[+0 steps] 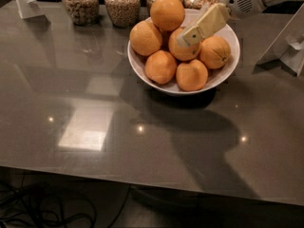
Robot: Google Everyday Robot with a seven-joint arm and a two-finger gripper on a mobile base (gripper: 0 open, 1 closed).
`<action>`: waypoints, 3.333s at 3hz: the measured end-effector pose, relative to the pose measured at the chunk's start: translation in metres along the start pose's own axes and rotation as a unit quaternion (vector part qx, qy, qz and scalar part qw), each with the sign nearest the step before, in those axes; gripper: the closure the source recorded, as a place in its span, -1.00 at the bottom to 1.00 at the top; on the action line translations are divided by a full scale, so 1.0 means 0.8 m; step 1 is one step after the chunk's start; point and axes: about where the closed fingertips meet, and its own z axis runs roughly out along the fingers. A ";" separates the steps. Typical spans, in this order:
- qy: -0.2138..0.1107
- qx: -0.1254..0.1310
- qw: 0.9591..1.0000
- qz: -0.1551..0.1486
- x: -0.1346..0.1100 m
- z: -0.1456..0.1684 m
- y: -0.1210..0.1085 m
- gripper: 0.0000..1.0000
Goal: Pick orange from white bowl
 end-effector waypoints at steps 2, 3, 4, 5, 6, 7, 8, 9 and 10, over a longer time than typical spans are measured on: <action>-0.012 0.015 1.000 -0.002 0.007 0.024 -0.022 -1.00; -0.026 0.021 0.999 0.004 0.010 0.043 -0.039 -1.00; -0.035 0.018 0.999 0.010 0.013 0.061 -0.047 -1.00; -0.041 0.013 0.999 0.014 0.013 0.077 -0.051 -1.00; -0.048 0.008 0.999 0.012 0.007 0.090 -0.053 -0.86; -0.053 0.005 0.999 0.009 0.002 0.100 -0.056 -0.48; -0.053 0.005 0.999 0.009 0.002 0.100 -0.056 -0.01; -0.054 0.004 0.999 0.009 0.004 0.101 -0.051 0.45; -0.072 0.004 0.997 0.000 -0.012 0.094 -0.047 0.92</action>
Offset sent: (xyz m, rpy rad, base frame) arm 0.0513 -0.0021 -0.0200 0.0413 -0.0530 -0.0432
